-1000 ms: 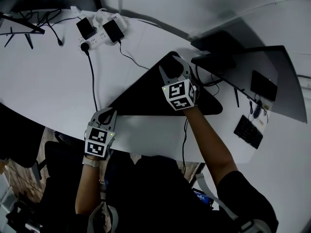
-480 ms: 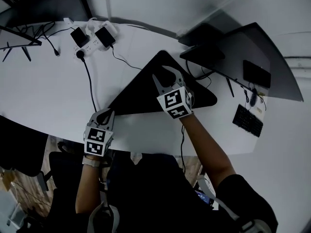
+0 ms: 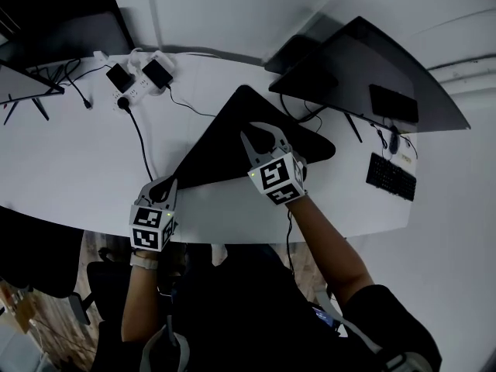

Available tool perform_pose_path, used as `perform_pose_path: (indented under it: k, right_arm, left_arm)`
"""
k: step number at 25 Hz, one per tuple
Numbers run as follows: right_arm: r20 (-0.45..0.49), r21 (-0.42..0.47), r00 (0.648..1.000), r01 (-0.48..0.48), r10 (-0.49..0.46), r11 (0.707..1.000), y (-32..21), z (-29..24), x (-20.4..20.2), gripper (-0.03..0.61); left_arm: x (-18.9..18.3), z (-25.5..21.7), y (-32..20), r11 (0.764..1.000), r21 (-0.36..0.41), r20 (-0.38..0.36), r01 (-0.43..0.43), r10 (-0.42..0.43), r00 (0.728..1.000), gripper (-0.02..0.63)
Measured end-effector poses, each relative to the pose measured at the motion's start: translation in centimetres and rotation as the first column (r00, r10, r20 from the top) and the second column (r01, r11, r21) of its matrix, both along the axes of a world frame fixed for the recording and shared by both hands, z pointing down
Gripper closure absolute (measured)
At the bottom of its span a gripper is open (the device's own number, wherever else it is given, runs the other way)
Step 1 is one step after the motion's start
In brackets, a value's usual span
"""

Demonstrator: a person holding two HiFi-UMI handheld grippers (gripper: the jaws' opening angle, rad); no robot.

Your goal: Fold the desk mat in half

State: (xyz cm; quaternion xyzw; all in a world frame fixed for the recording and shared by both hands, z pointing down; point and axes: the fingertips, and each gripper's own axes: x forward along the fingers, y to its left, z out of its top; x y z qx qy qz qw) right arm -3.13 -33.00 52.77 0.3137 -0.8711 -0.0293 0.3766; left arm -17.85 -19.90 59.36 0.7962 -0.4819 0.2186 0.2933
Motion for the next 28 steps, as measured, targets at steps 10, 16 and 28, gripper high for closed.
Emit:
perform_pose_path:
  k: [10,16,28]
  right_arm:
    - [0.076,-0.025,0.994,-0.08,0.082,0.996,4.5,-4.2,0.8,0.532]
    - [0.143,-0.03,0.982,-0.118,0.122,0.993,7.6,-7.1,1.5,0.534]
    - [0.257,0.012,0.95,-0.186,0.176,0.982,14.0,-12.4,3.0,0.535]
  left_arm:
    - [0.2,-4.3,0.1,0.996,0.084,-0.037,-0.038,0.042,0.998,0.604]
    - [0.7,-7.2,1.2,0.988,0.144,-0.054,-0.058,0.067,0.996,0.604]
    - [2.6,-13.4,4.0,0.955,0.267,-0.069,-0.132,0.156,0.985,0.606]
